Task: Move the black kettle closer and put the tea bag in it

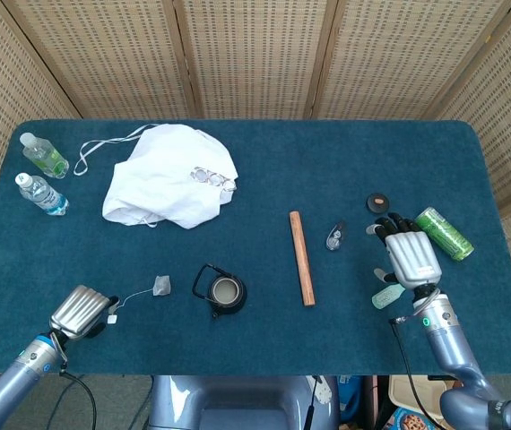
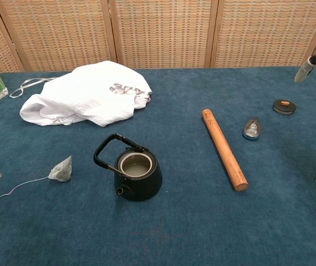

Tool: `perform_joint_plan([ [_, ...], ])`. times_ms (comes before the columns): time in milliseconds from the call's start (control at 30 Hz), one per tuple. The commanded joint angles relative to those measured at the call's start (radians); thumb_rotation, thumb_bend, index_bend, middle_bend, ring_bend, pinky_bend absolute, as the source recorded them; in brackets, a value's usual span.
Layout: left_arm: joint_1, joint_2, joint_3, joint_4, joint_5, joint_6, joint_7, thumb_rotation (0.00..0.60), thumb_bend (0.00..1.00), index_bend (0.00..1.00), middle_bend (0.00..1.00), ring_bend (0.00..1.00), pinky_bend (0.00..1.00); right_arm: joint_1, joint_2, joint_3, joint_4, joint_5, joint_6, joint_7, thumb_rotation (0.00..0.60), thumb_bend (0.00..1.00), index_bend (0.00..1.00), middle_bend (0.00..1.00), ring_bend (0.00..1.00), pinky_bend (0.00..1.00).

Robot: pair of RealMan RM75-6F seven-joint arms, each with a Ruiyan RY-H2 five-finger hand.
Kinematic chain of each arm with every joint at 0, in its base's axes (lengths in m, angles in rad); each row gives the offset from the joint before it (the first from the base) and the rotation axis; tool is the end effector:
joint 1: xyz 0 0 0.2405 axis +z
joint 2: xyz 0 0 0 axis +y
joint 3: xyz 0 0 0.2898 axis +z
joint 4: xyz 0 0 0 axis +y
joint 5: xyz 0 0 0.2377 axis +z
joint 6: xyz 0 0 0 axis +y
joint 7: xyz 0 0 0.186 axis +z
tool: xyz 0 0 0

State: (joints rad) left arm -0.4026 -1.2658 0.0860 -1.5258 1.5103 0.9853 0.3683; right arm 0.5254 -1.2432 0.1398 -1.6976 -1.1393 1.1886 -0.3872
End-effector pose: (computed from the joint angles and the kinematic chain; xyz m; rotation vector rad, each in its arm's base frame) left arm -0.3242 0.2739 -0.0006 -2.0881 -0.7422 -0.4803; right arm -0.2448 -0.3719 0.0708 1.6124 -0.8440 0.8273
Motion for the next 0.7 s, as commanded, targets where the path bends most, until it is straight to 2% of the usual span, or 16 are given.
perform_joint_plan([
  [33,0.001,-0.007,0.002,0.006,-0.008,-0.004,0.002,0.6,0.32,0.5,0.76,0.69,0.67,-0.001,0.0,0.0,-0.001,0.0,-0.001,0.0,0.6,0.29,0.32,0.31,0.17,0.27],
  [700,-0.007,-0.042,0.003,0.046,-0.049,-0.023,-0.005,0.6,0.32,0.5,0.76,0.69,0.67,-0.014,0.004,0.005,-0.005,0.006,-0.011,0.005,0.6,0.29,0.32,0.31,0.17,0.27],
])
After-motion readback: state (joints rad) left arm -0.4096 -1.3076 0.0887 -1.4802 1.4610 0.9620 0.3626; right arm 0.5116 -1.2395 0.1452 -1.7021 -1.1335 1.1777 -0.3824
